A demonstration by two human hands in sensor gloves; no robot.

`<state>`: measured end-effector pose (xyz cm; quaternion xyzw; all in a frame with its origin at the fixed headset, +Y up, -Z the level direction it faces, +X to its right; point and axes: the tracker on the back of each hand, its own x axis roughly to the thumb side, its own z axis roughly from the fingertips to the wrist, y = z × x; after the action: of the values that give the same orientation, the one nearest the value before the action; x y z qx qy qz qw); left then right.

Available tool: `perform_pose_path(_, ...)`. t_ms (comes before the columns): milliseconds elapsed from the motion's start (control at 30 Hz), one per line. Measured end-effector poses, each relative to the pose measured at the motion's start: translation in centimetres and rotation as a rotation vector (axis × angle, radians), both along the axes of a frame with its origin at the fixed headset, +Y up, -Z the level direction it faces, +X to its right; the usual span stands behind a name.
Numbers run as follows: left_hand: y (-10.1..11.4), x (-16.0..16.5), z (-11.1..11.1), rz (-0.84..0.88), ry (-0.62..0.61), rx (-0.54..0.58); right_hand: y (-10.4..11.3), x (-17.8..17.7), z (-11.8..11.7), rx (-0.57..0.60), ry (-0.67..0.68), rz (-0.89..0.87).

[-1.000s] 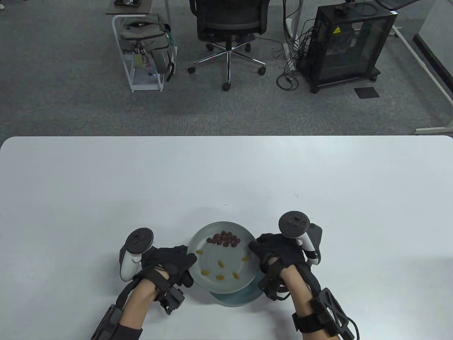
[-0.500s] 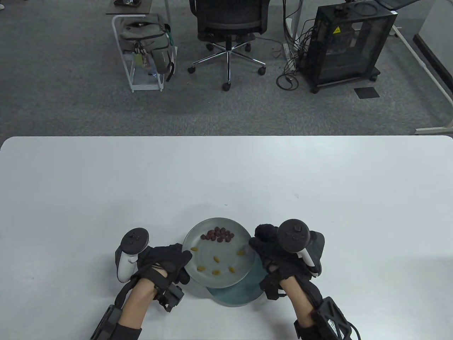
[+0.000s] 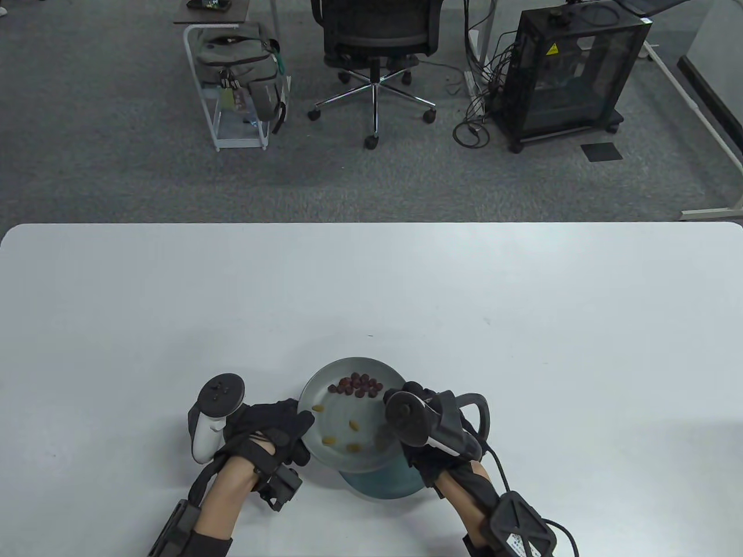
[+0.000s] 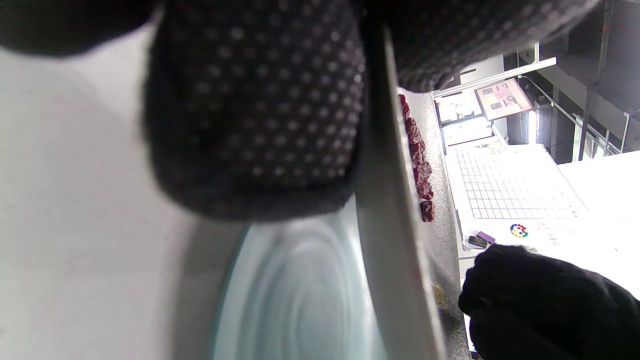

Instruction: Pick raisins with hand pinch into plate

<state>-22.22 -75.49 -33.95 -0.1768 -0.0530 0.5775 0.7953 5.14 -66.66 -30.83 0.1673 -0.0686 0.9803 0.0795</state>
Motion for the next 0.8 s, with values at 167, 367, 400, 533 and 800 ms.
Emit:
perform_pose_path(167,0.0,0.1,0.0,-0.001,-0.004,-0.003,-0.4,-0.6,-0.3,0.002,0.014,0.053)
perform_pose_path(367,0.0,0.1,0.0,0.001,-0.006,-0.002,-0.7,-1.3,-0.5,0.0,0.013,0.122)
perform_pose_path(400,0.0,0.1,0.0,0.002,-0.001,-0.002,-0.7,-1.4,-0.5,0.004,0.019,0.132)
perform_pose_path(533,0.0,0.2,0.0,0.027,-0.011,-0.012,-0.9,-1.9,-0.5,0.019,0.025,0.176)
perform_pose_path(800,0.0,0.2,0.0,0.027,-0.007,-0.008,-1.5,-2.7,-0.6,0.011,0.045,0.218)
